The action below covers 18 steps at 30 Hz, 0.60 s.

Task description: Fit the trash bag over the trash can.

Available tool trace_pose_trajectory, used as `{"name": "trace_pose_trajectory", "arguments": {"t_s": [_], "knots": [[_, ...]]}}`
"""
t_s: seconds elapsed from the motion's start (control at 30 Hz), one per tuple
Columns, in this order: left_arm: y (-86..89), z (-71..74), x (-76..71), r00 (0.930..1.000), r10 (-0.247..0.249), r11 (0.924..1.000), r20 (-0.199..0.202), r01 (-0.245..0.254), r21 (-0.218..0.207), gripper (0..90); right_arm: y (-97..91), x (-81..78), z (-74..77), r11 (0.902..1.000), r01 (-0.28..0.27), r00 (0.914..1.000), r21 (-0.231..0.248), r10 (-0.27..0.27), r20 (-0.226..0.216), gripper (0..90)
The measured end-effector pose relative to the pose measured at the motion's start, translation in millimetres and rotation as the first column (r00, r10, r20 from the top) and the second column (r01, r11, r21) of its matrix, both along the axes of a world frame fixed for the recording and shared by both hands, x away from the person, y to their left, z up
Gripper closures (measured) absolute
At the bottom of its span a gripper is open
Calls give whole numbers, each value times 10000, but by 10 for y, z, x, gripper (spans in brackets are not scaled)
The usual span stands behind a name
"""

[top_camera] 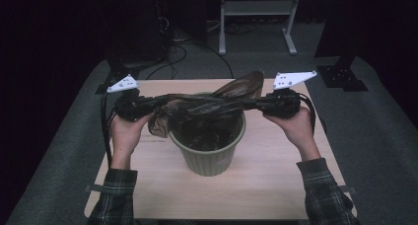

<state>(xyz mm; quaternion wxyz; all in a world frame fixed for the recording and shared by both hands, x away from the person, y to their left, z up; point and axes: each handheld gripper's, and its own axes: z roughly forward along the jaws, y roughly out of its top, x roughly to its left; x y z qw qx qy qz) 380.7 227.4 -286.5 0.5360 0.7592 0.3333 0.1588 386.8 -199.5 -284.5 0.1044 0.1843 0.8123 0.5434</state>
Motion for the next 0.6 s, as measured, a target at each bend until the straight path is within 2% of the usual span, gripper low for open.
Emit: {"name": "trace_pose_trajectory", "arguments": {"t_s": [0.07,0.2,0.4,0.6], "knots": [[114,-22,-32,9997,233,9997,-53,-233,-96,899,-70,-41,12,10000,-30,10000,-36,30,23,900],[231,-60,-71,9989,449,9988,-118,-451,-198,899,-165,-81,-40,10000,-41,10000,-25,40,-86,900],[325,-151,-119,9975,637,9979,-319,-641,-111,899,-295,-120,-172,9999,-88,9991,-134,83,-416,900],[332,-212,-159,9973,600,9981,-417,-606,-147,899,-411,-207,-287,9991,-274,9965,-314,248,-796,900]]}}
